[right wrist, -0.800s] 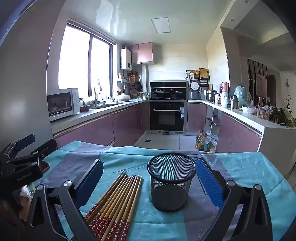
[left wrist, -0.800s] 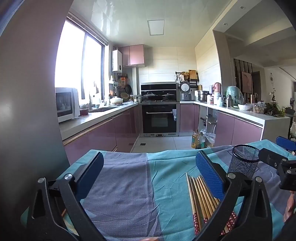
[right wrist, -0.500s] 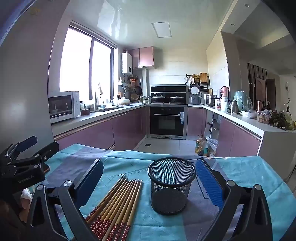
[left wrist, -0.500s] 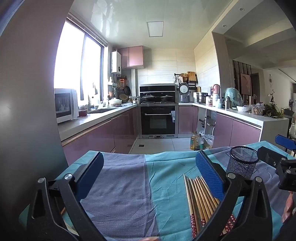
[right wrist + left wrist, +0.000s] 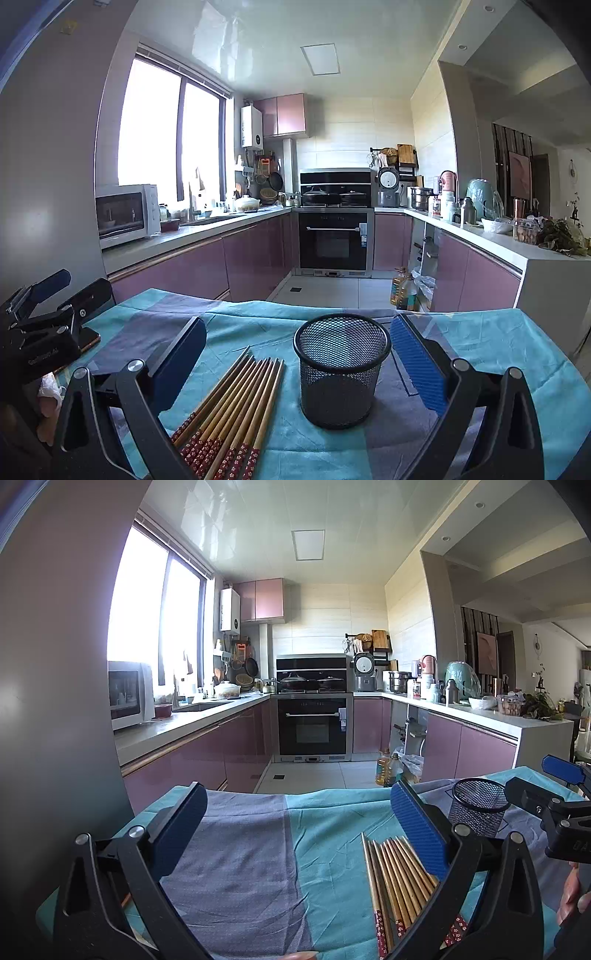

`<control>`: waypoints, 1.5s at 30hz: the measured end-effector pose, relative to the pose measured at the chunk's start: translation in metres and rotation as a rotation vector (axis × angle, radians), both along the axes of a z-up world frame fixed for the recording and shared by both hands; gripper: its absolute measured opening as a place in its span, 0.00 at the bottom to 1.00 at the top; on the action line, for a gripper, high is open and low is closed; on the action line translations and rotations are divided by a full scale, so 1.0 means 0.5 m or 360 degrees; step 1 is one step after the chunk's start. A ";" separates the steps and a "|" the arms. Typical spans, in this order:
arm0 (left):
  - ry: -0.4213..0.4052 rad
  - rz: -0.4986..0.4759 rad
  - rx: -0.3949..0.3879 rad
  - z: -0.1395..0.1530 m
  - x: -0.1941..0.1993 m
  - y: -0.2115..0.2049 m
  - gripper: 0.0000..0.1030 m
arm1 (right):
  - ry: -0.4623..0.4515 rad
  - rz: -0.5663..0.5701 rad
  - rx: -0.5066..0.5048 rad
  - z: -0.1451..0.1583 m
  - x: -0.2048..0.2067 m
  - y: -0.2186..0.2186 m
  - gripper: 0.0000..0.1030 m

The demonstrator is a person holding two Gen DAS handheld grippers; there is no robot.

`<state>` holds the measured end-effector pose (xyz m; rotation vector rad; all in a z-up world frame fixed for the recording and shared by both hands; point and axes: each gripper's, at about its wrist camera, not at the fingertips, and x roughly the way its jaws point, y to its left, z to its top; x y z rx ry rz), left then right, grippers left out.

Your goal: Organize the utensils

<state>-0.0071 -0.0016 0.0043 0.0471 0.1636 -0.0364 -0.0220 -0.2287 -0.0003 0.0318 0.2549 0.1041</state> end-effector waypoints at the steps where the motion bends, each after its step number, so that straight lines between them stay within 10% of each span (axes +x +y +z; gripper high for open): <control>1: -0.0002 0.0001 -0.0002 0.000 0.000 0.000 0.95 | -0.0001 0.0002 0.0001 0.000 0.000 0.000 0.94; 45: -0.0022 -0.0010 -0.0007 0.003 0.002 -0.007 0.95 | -0.0011 -0.0001 0.0006 0.008 0.003 -0.003 0.94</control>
